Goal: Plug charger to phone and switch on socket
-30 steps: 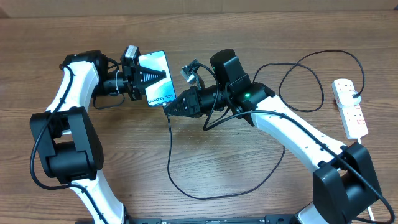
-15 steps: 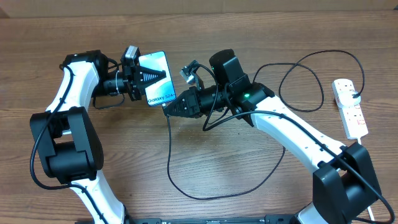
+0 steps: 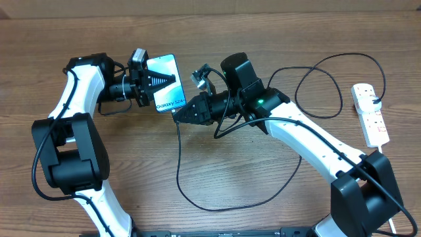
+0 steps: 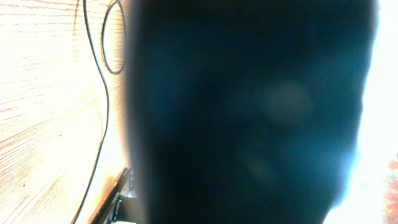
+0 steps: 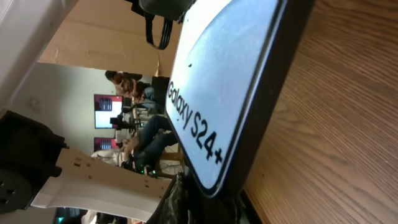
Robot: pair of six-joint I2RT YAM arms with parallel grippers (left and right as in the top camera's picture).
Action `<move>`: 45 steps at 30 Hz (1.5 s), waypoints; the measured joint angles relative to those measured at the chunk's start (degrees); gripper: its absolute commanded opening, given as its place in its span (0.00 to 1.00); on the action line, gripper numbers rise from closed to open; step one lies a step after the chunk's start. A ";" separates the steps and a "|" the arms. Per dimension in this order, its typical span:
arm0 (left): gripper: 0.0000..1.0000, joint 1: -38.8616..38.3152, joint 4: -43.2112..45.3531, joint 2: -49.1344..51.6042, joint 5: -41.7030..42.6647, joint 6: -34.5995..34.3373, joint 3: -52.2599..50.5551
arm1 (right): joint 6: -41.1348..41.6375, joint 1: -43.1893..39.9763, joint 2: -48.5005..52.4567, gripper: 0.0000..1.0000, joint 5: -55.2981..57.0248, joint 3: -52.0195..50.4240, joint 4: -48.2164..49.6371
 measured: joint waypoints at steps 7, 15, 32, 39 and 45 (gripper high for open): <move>0.04 0.00 0.00 0.00 0.02 -0.02 0.00 | 0.66 0.02 0.00 0.04 0.28 0.00 -0.04; 0.04 0.00 0.15 0.00 0.02 -0.02 0.00 | 1.07 0.00 0.00 0.04 0.26 0.00 0.00; 0.04 0.00 1.09 0.00 0.02 0.02 0.00 | 3.02 0.02 0.00 0.04 0.31 0.00 0.00; 0.04 0.00 1.11 0.00 0.00 0.02 0.00 | 3.72 0.00 0.00 0.04 0.44 0.00 0.00; 0.04 0.00 1.57 0.00 0.00 0.02 0.00 | 4.90 0.00 0.00 0.04 0.48 0.00 -0.02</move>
